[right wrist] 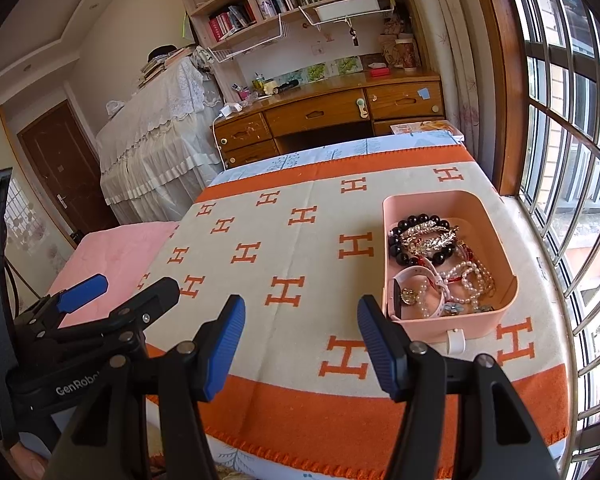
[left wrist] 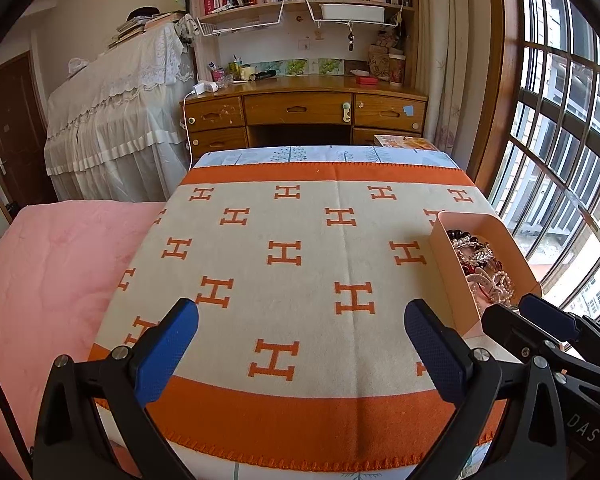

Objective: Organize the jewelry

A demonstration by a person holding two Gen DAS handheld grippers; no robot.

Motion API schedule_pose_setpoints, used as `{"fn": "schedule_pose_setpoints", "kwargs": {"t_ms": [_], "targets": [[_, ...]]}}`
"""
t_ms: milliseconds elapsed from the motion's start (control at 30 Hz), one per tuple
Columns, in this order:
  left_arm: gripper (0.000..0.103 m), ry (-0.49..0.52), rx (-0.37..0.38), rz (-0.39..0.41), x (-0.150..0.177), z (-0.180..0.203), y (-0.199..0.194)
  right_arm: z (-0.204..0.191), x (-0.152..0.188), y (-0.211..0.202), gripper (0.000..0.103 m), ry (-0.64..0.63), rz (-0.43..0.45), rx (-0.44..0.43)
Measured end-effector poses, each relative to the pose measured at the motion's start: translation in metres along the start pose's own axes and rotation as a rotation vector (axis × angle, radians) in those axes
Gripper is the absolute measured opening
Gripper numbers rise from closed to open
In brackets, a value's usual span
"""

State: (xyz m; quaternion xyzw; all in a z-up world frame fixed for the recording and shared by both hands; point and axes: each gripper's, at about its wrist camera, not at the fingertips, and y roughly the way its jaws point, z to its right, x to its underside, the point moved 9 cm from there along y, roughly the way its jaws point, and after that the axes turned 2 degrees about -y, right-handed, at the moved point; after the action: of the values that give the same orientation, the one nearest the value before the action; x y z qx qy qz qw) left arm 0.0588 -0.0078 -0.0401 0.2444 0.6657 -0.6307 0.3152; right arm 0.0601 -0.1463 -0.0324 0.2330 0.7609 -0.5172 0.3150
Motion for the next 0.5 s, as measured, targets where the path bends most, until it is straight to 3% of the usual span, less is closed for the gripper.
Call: {"fn": "schedule_pose_setpoints", "kwargs": {"t_ms": [500], "targets": [[0.102, 0.002, 0.001, -0.001, -0.0009, -0.0007, -0.0003, 0.0004, -0.0005, -0.0008, 0.059, 0.002, 0.000, 0.000]]}}
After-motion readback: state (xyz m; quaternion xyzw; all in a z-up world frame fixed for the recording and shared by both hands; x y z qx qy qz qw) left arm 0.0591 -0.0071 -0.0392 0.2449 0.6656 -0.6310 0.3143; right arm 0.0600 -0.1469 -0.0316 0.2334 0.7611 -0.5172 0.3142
